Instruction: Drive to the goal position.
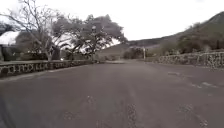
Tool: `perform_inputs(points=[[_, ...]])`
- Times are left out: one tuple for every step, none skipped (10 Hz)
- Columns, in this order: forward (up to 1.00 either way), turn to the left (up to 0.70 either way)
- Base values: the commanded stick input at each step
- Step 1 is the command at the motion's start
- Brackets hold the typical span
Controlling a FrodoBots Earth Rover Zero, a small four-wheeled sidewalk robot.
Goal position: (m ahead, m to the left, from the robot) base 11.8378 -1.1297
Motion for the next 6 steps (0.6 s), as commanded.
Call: perform_inputs(points=[[0.70, 0.00], [0.70, 0.00], [0.70, 0.00], [0.70, 0.00], [0.70, 0.00], [0.70, 0.00]])
